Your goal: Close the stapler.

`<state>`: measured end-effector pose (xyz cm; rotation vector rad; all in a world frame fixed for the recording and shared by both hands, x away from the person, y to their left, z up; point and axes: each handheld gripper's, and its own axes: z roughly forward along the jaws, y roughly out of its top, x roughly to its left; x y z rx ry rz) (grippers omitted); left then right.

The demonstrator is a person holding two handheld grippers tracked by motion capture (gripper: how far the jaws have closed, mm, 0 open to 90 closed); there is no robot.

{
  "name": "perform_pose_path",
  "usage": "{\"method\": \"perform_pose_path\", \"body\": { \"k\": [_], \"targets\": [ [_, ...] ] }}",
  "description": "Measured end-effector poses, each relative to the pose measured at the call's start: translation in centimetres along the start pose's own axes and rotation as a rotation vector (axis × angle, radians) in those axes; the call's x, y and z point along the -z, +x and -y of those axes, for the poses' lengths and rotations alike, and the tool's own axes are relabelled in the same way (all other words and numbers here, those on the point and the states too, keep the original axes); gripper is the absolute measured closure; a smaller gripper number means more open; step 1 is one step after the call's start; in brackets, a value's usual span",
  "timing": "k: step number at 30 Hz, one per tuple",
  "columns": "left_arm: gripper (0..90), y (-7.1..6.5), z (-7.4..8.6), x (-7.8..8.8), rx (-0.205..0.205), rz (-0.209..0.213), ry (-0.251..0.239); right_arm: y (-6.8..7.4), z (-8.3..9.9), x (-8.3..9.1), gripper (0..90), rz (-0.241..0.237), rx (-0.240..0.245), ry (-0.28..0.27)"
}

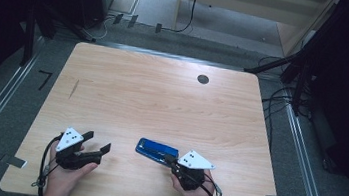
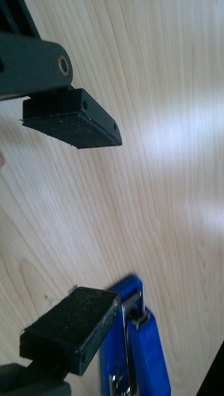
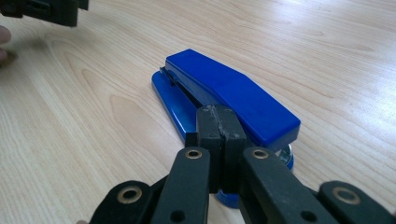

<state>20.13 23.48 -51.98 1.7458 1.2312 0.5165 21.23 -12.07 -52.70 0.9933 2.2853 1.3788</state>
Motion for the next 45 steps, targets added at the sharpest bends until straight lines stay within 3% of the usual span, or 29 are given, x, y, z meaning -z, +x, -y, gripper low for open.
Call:
{"method": "perform_pose_path", "body": {
  "k": [9,19,32,39,43,45],
  "targets": [
    [21.5,2.8,0.2,1.7,0.059,-0.075,-0.025,-0.4,0.0,-0.6,90.0,0.025,0.026,0.021],
    [22.1,4.3,0.5,2.7,0.075,-0.138,-0.025,-1.1,0.0,-1.3,90.0,0.034,0.007,0.027],
    [22.7,4.5,0.9,2.3,0.09,-0.137,-0.024,-2.1,-0.1,-1.8,90.0,0.052,-0.026,0.02],
    [22.9,4.3,1.0,2.1,0.073,-0.135,-0.026,-2.2,-0.3,-0.4,90.0,0.044,-0.036,-0.001],
    [22.9,4.1,0.9,1.9,0.042,-0.145,-0.015,-2.8,-0.1,0.4,77.7,0.035,-0.059,-0.013],
    [22.9,4.1,0.9,1.9,0.049,-0.14,-0.017,-3.1,-0.1,0.7,69.3,0.038,-0.064,-0.02]
  ]
}}
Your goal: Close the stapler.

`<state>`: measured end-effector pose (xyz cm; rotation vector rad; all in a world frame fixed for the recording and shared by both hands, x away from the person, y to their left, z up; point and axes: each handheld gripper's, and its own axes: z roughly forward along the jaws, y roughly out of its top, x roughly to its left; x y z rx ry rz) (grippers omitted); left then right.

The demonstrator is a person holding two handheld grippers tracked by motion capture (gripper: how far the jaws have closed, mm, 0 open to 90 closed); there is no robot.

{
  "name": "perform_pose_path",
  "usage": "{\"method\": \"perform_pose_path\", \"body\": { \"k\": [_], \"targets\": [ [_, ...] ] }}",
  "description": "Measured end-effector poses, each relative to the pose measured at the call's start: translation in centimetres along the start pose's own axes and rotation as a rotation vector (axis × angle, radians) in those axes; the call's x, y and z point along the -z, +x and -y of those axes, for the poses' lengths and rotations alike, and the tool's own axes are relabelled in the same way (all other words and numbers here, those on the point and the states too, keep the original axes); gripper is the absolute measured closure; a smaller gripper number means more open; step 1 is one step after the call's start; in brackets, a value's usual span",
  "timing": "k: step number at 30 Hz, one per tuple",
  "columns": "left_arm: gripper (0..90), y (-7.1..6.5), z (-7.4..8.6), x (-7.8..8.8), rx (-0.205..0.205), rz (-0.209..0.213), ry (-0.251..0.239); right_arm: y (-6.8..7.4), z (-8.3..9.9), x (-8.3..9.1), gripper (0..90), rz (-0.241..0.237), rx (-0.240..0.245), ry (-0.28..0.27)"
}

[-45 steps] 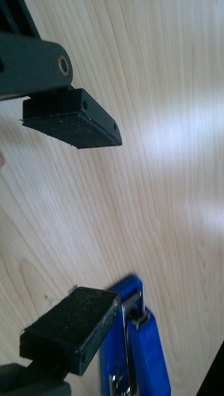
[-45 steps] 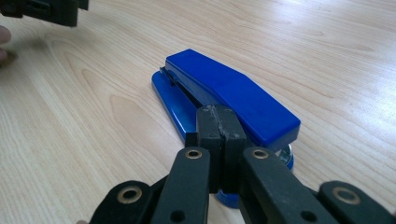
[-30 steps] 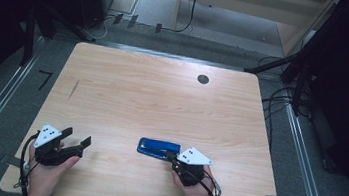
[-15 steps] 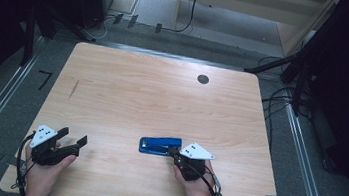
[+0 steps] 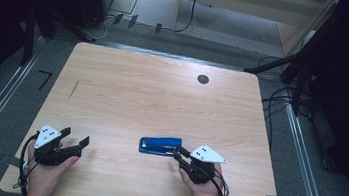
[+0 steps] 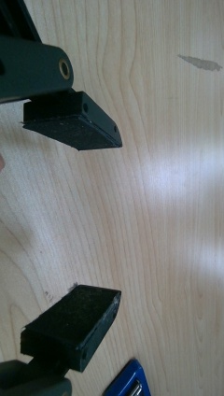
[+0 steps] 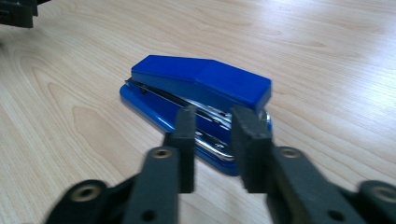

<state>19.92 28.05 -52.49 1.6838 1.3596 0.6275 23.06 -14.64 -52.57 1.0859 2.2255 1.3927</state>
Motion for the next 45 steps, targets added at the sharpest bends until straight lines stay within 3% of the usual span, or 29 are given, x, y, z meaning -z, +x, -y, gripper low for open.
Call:
{"method": "perform_pose_path", "body": {
  "k": [4,5,10,12,15,20,24,33,45],
  "targets": [
    [23.1,0.1,0.0,0.0,0.019,0.002,-0.006,-0.7,-0.1,0.4,51.7,-0.02,-0.05,-0.001],
    [23.1,0.1,0.0,0.0,0.015,0.003,-0.007,-0.9,-0.1,0.5,45.2,-0.018,-0.057,0.002],
    [22.4,-0.2,0.1,0.0,-0.006,0.002,0.001,-1.6,0.0,1.2,28.4,-0.012,-0.073,-0.01],
    [21.9,-0.2,0.1,0.0,-0.017,0.009,0.008,-2.0,0.0,1.6,22.6,-0.028,-0.101,-0.022],
    [20.8,-0.2,0.1,0.0,-0.02,0.012,0.01,-2.6,0.1,2.5,17.5,-0.049,-0.131,-0.049],
    [19.6,-0.3,0.1,0.0,-0.034,0.011,0.014,-3.4,0.5,3.5,12.3,-0.02,-0.121,-0.059],
    [18.0,-0.5,0.1,0.0,-0.045,0.004,0.013,-4.2,1.0,4.2,2.7,-0.005,-0.114,-0.056],
    [16.1,-0.5,0.1,0.1,-0.049,-0.004,0.007,-5.7,2.4,5.9,0.0,0.027,-0.103,-0.064],
    [15.7,-0.5,0.1,0.1,-0.053,-0.007,0.006,-8.0,4.4,9.1,0.0,0.101,-0.158,-0.076]
  ]
}}
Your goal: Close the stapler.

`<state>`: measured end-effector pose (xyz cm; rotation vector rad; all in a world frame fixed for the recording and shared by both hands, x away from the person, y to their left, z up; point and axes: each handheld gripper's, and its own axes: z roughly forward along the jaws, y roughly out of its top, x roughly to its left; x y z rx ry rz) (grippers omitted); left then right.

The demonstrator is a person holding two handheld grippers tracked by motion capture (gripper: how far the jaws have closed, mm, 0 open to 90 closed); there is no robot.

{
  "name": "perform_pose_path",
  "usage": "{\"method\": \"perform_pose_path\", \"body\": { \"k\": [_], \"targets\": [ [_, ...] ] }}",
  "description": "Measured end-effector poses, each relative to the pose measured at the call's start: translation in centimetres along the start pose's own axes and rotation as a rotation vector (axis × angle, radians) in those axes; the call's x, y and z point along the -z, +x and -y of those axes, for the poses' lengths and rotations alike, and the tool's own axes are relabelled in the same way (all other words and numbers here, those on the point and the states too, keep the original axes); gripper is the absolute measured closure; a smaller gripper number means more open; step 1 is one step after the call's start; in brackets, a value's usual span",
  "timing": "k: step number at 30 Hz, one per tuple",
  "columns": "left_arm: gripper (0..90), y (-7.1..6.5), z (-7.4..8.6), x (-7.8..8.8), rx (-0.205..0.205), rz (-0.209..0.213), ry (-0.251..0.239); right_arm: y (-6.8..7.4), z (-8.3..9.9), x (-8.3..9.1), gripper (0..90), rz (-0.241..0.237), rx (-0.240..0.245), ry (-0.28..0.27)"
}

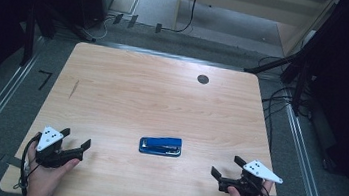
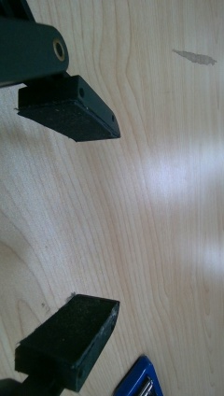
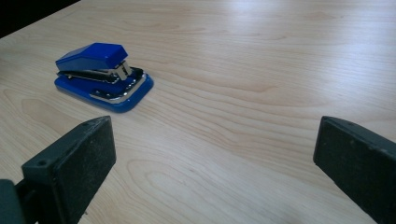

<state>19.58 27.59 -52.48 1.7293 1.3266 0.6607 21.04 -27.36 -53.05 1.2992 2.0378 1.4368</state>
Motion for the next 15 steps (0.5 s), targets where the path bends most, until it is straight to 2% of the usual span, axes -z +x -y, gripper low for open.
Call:
{"method": "perform_pose_path", "body": {
  "k": [8,15],
  "targets": [
    [15.8,0.0,0.0,0.0,-0.006,-0.003,-0.005,-1.7,1.3,1.7,0.0,0.051,-0.007,0.022],
    [15.9,-0.1,0.0,0.1,-0.01,-0.004,-0.007,-2.9,1.7,2.7,0.0,0.1,-0.063,0.023]
  ]
}}
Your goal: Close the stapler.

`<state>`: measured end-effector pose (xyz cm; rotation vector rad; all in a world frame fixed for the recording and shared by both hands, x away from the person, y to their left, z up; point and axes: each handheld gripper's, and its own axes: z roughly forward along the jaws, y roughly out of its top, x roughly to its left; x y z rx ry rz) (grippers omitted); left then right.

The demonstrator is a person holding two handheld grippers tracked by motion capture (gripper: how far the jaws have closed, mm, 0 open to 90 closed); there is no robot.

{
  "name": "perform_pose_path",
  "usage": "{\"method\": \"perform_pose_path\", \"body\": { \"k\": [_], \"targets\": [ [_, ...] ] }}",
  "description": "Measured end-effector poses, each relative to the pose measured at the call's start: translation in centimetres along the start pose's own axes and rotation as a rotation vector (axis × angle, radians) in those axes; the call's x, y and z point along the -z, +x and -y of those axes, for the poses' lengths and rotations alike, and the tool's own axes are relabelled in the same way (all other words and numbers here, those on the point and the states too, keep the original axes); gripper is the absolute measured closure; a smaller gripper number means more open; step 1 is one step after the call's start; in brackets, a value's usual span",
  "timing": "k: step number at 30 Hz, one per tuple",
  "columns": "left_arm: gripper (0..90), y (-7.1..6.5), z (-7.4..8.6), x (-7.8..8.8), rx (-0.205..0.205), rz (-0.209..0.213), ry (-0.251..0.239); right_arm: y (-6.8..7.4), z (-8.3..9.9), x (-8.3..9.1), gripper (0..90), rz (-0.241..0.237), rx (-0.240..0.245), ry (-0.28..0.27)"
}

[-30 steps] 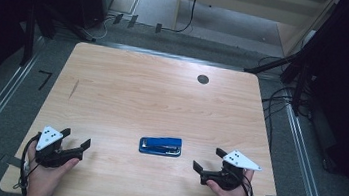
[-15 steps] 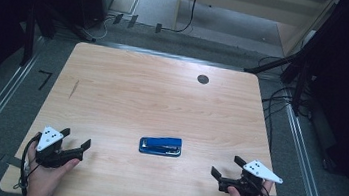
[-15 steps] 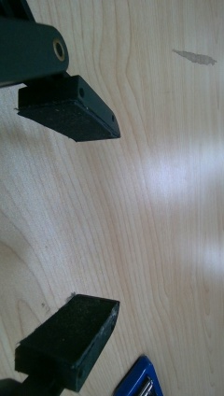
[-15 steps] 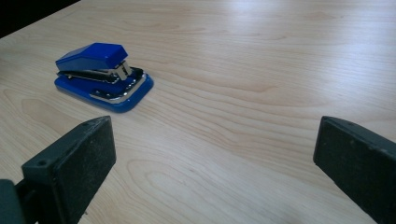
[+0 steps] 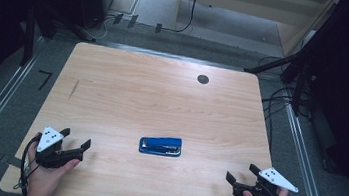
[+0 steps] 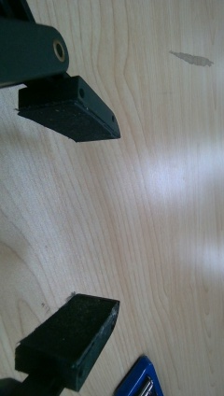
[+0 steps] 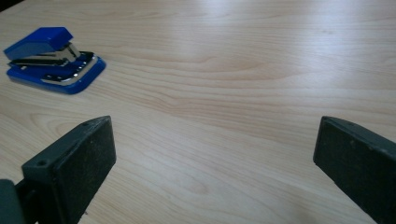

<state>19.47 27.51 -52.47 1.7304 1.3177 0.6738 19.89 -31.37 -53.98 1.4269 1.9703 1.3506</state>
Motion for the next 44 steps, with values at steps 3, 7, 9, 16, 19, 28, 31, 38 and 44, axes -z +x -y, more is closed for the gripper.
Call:
{"method": "perform_pose_path", "body": {
  "k": [3,7,9,16,19,28,31,38,44],
  "targets": [
    [15.9,0.0,0.0,0.0,-0.002,0.001,-0.001,-0.6,0.4,0.4,0.0,0.028,0.003,0.01],
    [16.1,-0.1,0.0,0.0,-0.005,0.002,-0.003,-1.7,1.1,0.9,0.0,0.051,-0.014,0.023],
    [16.1,-0.1,0.0,0.0,-0.007,0.001,-0.004,-2.1,1.3,1.2,0.0,0.058,-0.022,0.022],
    [16.0,-0.1,0.0,0.0,-0.011,0.002,-0.007,-3.2,1.8,2.4,0.0,0.088,-0.045,0.014],
    [16.0,-0.1,0.0,0.0,-0.008,0.003,-0.006,-3.7,2.0,2.9,0.0,0.102,-0.055,0.007],
    [16.1,-0.1,0.0,0.0,-0.007,0.006,-0.003,-4.6,2.0,3.4,0.0,0.132,-0.064,-0.002],
    [16.1,0.0,0.0,-0.1,-0.005,0.004,0.001,-4.9,2.0,3.5,0.0,0.146,-0.059,-0.004],
    [16.1,0.0,-0.1,-0.2,0.001,0.001,0.014,-5.1,2.0,3.5,0.0,0.153,-0.073,-0.008],
    [16.3,0.2,-0.2,-0.4,0.014,-0.003,0.047,-5.2,2.0,3.5,0.0,0.158,-0.085,-0.015]
  ]
}}
